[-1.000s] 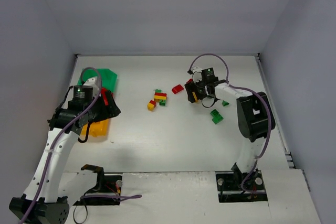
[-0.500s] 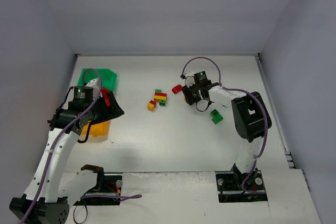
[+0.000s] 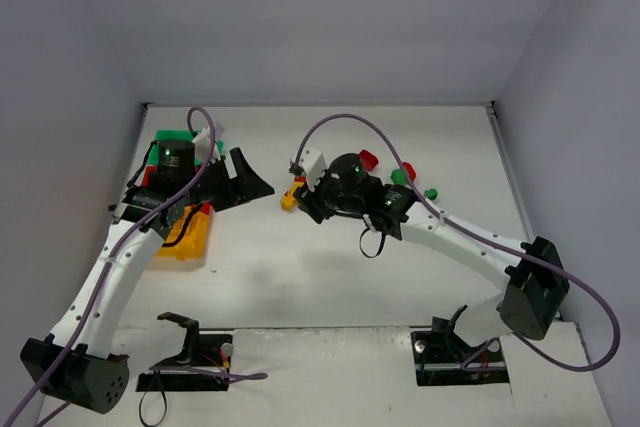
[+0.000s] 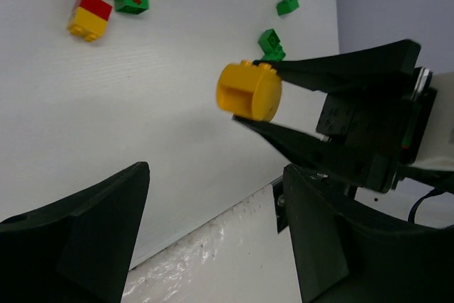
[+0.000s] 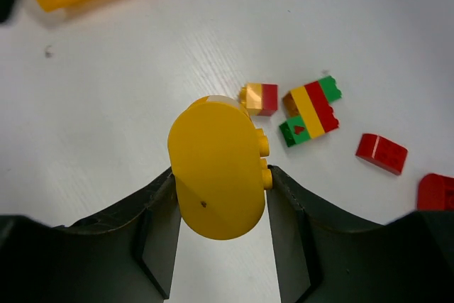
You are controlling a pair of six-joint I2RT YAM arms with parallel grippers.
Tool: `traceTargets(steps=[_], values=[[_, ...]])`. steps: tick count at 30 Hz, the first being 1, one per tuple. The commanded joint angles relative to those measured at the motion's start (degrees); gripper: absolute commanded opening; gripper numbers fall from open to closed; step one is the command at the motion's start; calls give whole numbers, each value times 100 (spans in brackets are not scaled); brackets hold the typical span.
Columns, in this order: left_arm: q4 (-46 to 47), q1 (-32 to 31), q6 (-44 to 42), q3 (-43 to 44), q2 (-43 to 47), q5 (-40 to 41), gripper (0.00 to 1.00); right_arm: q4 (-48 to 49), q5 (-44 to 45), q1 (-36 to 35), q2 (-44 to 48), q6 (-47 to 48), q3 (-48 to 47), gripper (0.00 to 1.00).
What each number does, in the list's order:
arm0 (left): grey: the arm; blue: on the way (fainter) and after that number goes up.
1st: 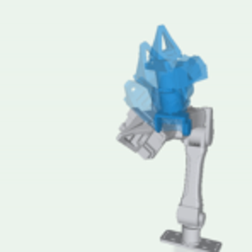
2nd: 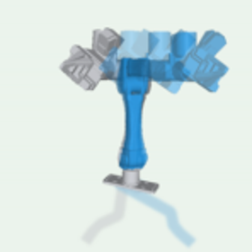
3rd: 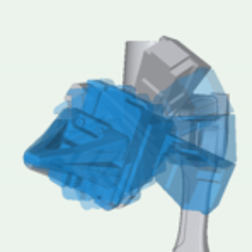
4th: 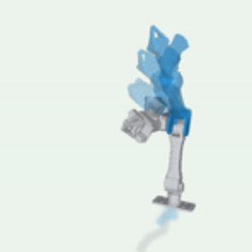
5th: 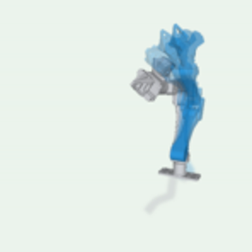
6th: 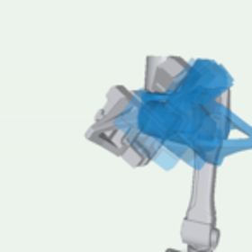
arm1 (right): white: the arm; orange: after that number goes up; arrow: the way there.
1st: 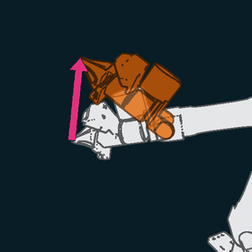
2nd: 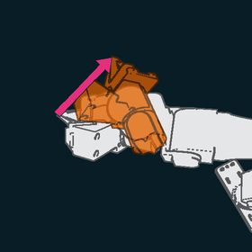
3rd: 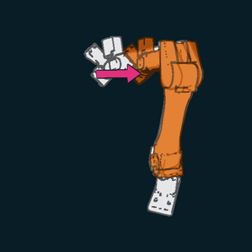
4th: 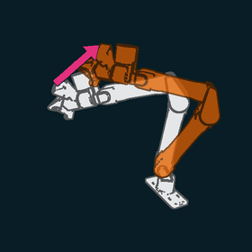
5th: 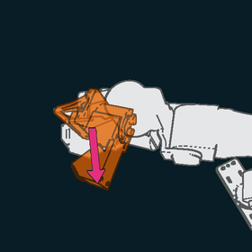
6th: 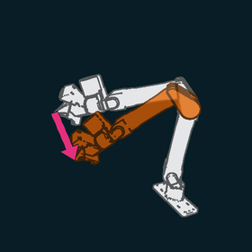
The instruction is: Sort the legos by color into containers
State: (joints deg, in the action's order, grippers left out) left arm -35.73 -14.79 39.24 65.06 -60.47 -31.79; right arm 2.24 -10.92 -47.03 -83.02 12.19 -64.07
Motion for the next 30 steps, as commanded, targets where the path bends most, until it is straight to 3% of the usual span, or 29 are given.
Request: traceTargets(steps=[1, 6, 18, 24, 25, 28, 29, 30], values=[[839, -243, 189, 367, -61, -486, 69, 4, 134, -393, 286, -84, -316, 4], [918, -507, 180, 420, -167, -574, 69, 13, 151, -711, 392, -181, -562, 4], [795, -622, 66, 165, -255, -582, 67, 180, -226, -747, 656, -480, -615, 4], [927, -727, 110, 121, -378, -635, 60, 452, -464, -755, 691, -665, -519, 5], [971, -736, 127, 113, -378, -644, 59, 479, -481, -755, 691, -700, -501, 6], [1024, -736, 154, 69, -378, -662, 38, 567, -499, -764, 673, -726, -457, 6], [1032, -745, 136, 60, -369, -653, 22, 584, -490, -764, 665, -726, -448, 7], [1024, -745, 136, 51, -352, -627, 16, 593, -473, -764, 656, -726, -448, 8]])
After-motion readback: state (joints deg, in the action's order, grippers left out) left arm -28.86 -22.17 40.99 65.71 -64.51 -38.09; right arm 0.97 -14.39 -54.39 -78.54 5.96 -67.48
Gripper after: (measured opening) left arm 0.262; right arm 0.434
